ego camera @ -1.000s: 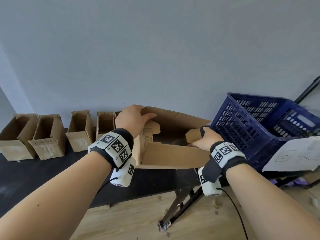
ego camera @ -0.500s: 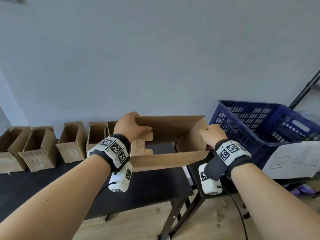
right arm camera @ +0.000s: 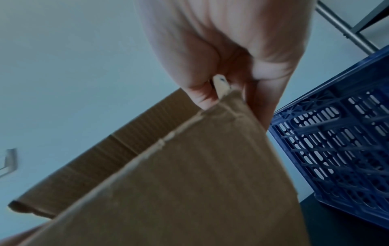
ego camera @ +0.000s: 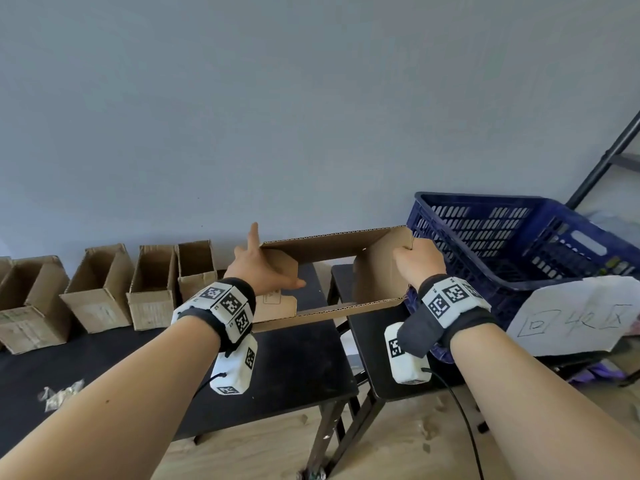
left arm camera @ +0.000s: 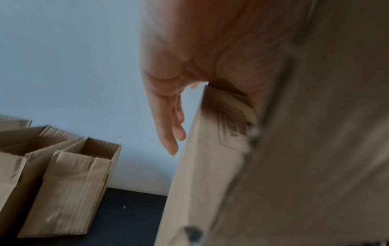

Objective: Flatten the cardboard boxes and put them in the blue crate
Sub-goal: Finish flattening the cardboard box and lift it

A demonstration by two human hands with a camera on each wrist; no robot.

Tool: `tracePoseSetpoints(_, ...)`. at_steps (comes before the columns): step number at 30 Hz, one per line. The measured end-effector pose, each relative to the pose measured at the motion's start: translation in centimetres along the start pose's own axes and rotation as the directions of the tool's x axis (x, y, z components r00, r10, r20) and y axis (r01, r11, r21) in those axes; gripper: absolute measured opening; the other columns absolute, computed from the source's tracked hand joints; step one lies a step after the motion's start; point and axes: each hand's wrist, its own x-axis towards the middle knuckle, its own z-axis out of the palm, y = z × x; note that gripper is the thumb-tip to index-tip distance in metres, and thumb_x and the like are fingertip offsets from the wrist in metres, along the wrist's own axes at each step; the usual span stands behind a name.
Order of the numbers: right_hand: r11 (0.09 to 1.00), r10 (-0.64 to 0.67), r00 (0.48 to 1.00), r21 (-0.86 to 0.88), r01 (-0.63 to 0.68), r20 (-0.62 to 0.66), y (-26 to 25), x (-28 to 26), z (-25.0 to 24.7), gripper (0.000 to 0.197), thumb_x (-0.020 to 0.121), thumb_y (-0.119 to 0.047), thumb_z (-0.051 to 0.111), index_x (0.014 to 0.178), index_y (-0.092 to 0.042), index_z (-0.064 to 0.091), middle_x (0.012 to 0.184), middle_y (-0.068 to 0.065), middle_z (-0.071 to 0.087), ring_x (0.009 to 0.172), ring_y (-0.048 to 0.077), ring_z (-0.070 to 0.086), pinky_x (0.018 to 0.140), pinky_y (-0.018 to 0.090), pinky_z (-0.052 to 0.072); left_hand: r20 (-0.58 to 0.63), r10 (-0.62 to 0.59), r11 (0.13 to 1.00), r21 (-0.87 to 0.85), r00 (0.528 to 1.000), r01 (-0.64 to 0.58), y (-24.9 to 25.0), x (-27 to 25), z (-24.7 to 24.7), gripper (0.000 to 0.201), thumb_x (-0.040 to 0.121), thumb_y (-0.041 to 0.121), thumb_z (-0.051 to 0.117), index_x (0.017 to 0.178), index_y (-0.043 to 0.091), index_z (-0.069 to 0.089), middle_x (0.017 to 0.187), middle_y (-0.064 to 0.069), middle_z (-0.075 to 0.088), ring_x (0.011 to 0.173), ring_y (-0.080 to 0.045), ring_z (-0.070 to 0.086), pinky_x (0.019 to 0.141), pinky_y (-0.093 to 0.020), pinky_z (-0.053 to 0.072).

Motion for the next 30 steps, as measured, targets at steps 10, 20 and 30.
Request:
tracePoseSetpoints(10, 0.998, -0.032, 0.994, -0.048, 0.037, 0.105, 0.8, 1.2, 1.7, 0.031, 0.089, -0.012, 0.042, 0.059, -0.016, 0.033, 0.065, 0.005, 0.041, 0.078, 0.028, 0.043, 0.065, 0.029, 0.032, 0.035, -0.069, 0.997, -0.041, 0.997, 0.070, -1.9, -0.4, 0.2, 0.070, 0.066, 0.027, 0.075, 0.125, 0.024, 0.037, 0.109, -0.002, 0.061, 0.102, -0.022, 0.059, 0.087, -0.036, 0.052)
tracePoseSetpoints(20, 0.987, -0.130, 0.987, -0.088, 0.138, 0.094, -0.4, 0.9, 3.4, 0.033, 0.088, -0.003, 0.040, 0.117, -0.007, 0.056, 0.117, 0.018, 0.060, 0.106, 0.038, 0.055, 0.078, 0.031, 0.035, 0.190, -0.122, 0.830, -0.519, 0.974, 0.205, -3.9, -1.0, -1.8, 0.046, 0.080, -0.008, 0.059, 0.114, 0.018, 0.044, 0.094, -0.012, 0.058, 0.081, -0.024, 0.065, 0.069, -0.036, 0.059)
tracePoseSetpoints(30, 0.979, -0.174, 0.980, -0.090, 0.182, 0.098, -1.2, 1.0, 4.1, 0.046, 0.088, 0.001, 0.038, 0.131, -0.012, 0.050, 0.126, 0.017, 0.056, 0.113, 0.038, 0.050, 0.079, 0.033, 0.035, 0.325, -0.055, 0.796, -0.556, 0.944, 0.238, -6.2, -1.3, -3.5, 0.067, 0.083, -0.019, 0.050, 0.134, 0.022, 0.041, 0.115, -0.011, 0.057, 0.100, -0.024, 0.060, 0.076, -0.033, 0.055)
